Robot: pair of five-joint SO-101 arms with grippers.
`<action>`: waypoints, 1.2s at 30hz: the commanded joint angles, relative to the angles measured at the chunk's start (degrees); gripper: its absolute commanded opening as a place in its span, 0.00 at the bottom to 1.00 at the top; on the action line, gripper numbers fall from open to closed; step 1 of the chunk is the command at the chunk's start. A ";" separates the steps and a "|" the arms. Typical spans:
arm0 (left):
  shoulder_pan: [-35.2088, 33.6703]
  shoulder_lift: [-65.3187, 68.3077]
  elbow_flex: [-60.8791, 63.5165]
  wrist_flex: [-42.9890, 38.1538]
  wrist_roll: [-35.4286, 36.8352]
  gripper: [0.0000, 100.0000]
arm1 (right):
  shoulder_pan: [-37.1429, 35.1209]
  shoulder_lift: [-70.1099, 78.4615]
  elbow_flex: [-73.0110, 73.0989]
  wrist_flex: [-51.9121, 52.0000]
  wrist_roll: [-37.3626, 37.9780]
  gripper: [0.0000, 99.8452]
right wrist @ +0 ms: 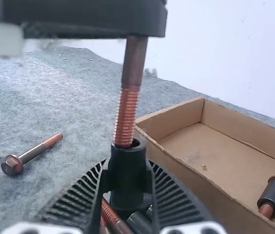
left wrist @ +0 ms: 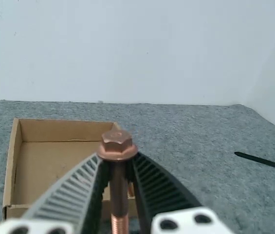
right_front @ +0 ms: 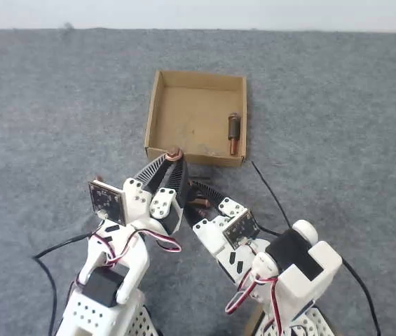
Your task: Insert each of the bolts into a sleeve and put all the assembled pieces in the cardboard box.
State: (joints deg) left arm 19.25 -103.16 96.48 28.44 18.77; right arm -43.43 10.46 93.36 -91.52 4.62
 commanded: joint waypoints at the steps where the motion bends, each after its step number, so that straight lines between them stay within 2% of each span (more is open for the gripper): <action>1: 0.09 0.00 0.13 1.14 -0.70 0.01 | -0.31 -0.92 1.49 -1.36 0.70 0.01; 24: 0.44 0.18 0.13 1.41 -0.70 0.01 | -1.89 -1.01 1.49 0.48 0.79 0.01; 36: 0.35 -0.09 0.13 13.01 -0.88 0.01 | -0.04 -1.01 1.49 0.40 0.79 0.01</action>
State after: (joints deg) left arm 19.69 -103.16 97.19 38.99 18.68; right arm -44.57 10.29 93.36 -90.29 4.62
